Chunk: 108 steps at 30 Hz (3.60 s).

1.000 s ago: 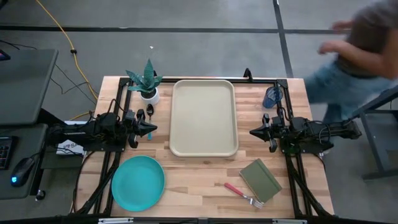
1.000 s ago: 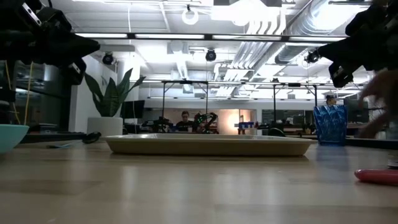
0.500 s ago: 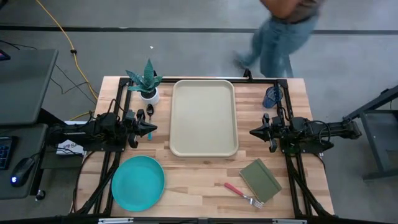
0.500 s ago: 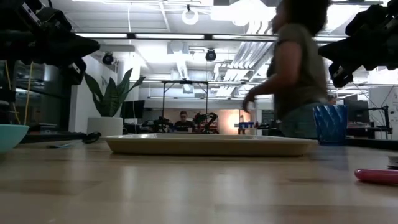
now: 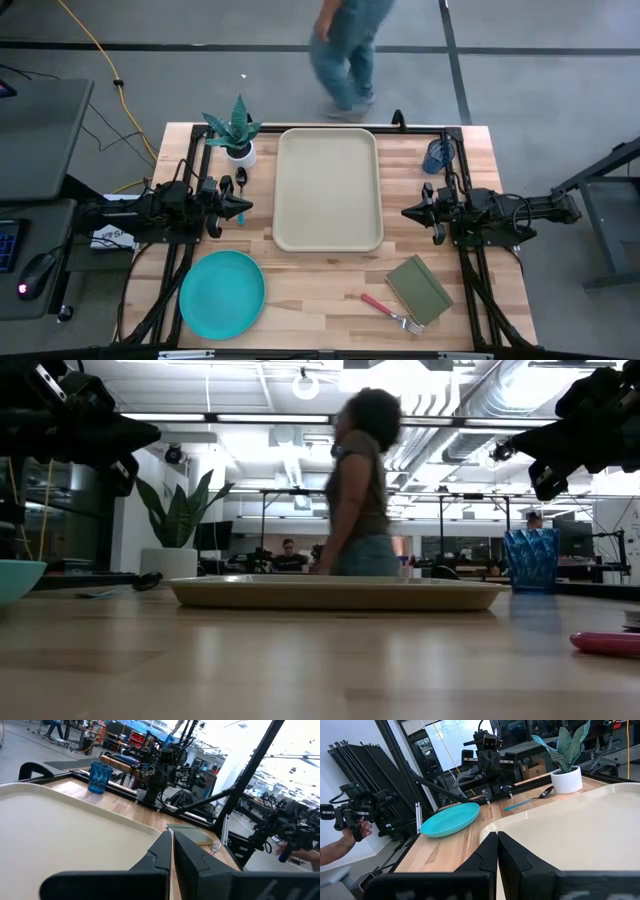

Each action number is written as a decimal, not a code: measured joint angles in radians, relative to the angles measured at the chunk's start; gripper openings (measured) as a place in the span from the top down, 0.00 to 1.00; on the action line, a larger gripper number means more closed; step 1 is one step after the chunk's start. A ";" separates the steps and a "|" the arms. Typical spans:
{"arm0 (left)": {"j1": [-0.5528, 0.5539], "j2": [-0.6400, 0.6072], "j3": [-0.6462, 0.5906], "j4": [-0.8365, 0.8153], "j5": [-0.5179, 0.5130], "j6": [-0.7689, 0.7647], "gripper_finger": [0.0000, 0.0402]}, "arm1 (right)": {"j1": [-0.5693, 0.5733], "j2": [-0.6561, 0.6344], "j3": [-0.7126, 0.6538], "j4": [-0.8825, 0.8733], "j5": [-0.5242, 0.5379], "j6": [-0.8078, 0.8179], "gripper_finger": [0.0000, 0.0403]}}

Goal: Pick and place plate/cup/fork/spoon on tray

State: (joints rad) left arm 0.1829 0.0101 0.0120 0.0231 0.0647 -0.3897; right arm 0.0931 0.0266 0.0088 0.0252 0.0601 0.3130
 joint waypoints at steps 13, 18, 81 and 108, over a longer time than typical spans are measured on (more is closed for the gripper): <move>0.000 0.000 0.000 0.000 0.000 0.000 1.00 | 0.000 0.000 0.000 0.059 0.072 -0.054 1.00; 0.000 0.000 0.000 0.000 0.000 0.000 1.00 | 0.000 0.000 0.000 0.292 0.307 -0.041 1.00; -0.065 1.363 0.394 0.455 -0.206 0.237 1.00 | 0.143 1.226 0.267 0.616 0.095 0.250 1.00; -0.095 1.485 0.438 0.384 -0.386 0.191 1.00 | 0.178 1.750 0.798 0.170 0.101 0.237 1.00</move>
State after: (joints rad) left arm 0.0877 1.4954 0.4495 0.4075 -0.3210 -0.1983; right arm 0.2714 1.7762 0.8064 0.1954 0.1608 0.5499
